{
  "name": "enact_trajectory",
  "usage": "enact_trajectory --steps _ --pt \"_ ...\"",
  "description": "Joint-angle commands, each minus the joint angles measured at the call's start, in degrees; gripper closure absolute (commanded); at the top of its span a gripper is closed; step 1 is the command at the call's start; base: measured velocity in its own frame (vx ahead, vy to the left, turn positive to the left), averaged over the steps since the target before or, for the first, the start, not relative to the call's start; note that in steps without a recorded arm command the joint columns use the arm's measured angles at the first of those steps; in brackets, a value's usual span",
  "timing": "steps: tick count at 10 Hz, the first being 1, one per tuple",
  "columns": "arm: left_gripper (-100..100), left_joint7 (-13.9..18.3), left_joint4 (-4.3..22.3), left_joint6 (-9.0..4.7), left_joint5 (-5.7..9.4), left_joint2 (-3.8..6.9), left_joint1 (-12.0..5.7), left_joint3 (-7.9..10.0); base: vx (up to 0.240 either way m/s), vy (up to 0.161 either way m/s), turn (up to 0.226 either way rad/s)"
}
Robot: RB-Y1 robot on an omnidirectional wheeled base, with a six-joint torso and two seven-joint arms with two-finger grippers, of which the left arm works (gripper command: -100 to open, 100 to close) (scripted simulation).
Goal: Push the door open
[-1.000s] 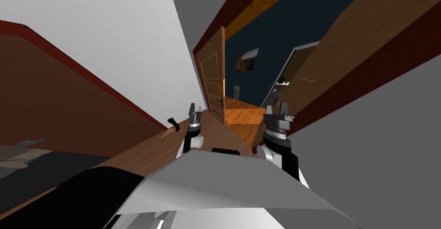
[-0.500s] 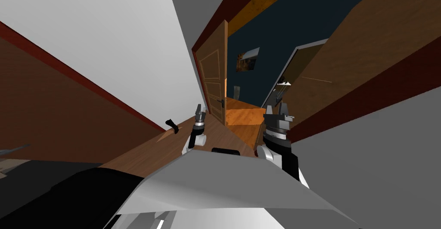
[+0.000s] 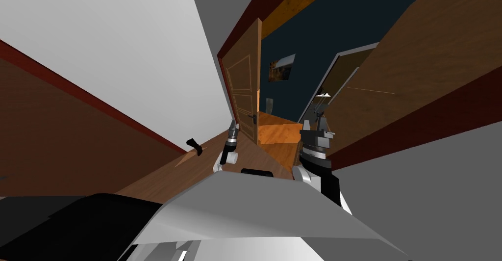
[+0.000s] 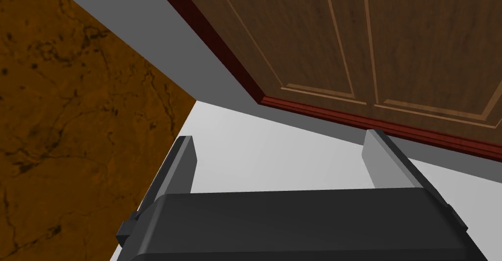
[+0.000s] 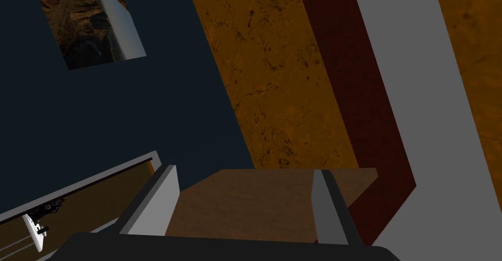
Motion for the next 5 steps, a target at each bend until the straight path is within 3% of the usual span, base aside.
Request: enact_trajectory --steps 1,2,5 --pt "-100 0.59 2.86 0.60 -0.43 -0.04 -2.04 -0.79 0.098 0.110 -0.040" --pt "-100 0.59 3.25 0.60 -0.43 -0.04 -2.04 -0.79 0.065 0.067 -0.018" --pt "-100 2.02 8.79 1.17 -1.06 0.19 -5.40 -2.10 0.074 0.066 -0.035"
